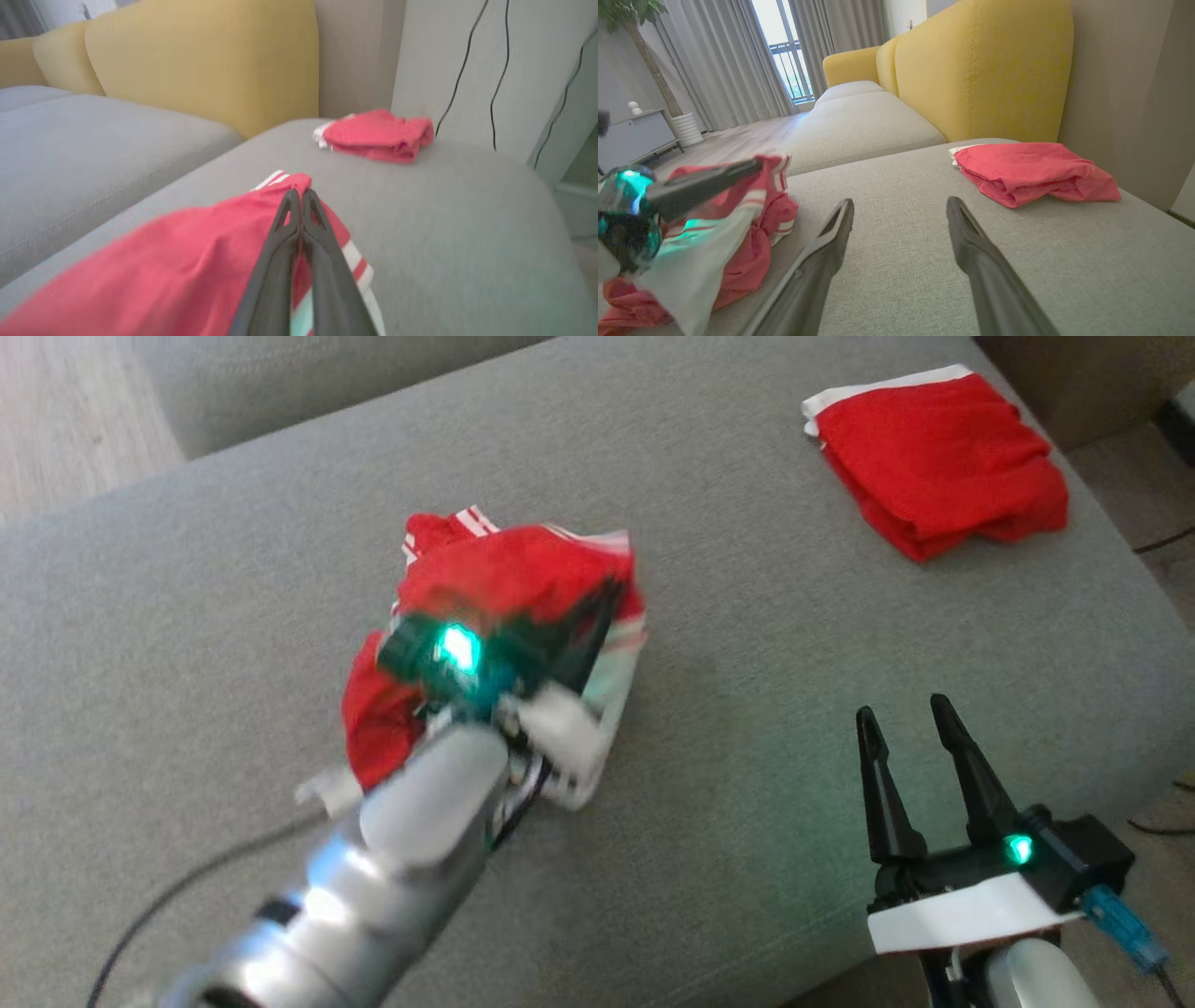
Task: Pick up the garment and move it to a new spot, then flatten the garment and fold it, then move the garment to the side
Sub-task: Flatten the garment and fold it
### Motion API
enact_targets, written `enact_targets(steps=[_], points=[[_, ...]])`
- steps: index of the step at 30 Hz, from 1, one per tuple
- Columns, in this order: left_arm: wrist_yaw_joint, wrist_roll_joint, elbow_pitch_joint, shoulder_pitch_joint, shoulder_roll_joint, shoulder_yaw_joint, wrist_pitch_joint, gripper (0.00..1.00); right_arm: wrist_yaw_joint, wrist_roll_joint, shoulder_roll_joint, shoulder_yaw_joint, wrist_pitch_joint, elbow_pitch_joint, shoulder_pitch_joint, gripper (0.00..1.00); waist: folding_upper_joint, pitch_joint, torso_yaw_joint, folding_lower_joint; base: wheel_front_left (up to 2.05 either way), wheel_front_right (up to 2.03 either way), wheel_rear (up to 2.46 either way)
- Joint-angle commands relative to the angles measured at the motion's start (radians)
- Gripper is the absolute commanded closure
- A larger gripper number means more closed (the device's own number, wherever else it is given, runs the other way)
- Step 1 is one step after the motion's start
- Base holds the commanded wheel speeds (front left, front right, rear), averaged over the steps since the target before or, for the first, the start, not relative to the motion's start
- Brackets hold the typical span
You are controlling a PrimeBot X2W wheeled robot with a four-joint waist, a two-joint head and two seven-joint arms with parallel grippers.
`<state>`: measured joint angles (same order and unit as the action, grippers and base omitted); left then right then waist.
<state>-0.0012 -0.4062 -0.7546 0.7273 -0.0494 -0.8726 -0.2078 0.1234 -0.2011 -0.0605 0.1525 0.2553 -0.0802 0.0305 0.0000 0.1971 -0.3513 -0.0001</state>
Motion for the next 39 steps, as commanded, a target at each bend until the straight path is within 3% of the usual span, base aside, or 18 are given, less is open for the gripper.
enact_targets(steps=[1,7,13,18,26,31,39], points=[[-0.005,-0.042,0.065,0.117,-0.001,0.039,0.006,1.0,0.007,-0.003,0.002,0.021,0.006,0.024,-0.023,0.0,0.0,-0.021,-0.015,0.0001,0.0,0.0,0.0],[-0.011,-0.138,0.127,0.359,-0.001,0.106,0.036,1.0,0.007,-0.009,0.006,0.027,0.006,0.021,-0.002,0.0,0.0,-0.064,-0.05,0.0001,0.0,0.0,0.0],[0.014,-0.144,0.081,0.627,-0.016,0.219,-0.009,1.0,0.007,-0.01,0.008,0.009,0.006,0.023,0.017,0.0,0.0,-0.102,-0.054,0.0001,0.0,0.0,0.0],[0.028,-0.179,0.041,0.663,-0.035,0.289,-0.034,1.0,0.007,-0.001,0.005,-0.015,0.006,0.034,0.034,0.0,0.0,-0.119,-0.006,0.0001,0.0,0.0,0.0],[0.042,-0.322,0.03,0.267,-0.041,0.354,-0.044,1.0,0.007,0.01,-0.002,-0.045,0.006,0.05,0.055,0.0,0.0,-0.125,0.132,0.0001,0.0,0.0,0.0],[0.067,-0.366,0.059,0.005,-0.065,0.399,-0.051,1.0,0.007,0.015,-0.005,-0.044,0.006,0.053,0.054,0.0,0.0,-0.124,0.179,0.0001,0.0,0.0,0.0],[0.111,-0.29,0.305,-0.428,-0.114,0.567,-0.054,1.0,0.007,0.017,-0.015,-0.062,0.006,0.058,0.076,0.0,0.0,-0.129,0.246,0.0001,0.0,0.0,0.0]])
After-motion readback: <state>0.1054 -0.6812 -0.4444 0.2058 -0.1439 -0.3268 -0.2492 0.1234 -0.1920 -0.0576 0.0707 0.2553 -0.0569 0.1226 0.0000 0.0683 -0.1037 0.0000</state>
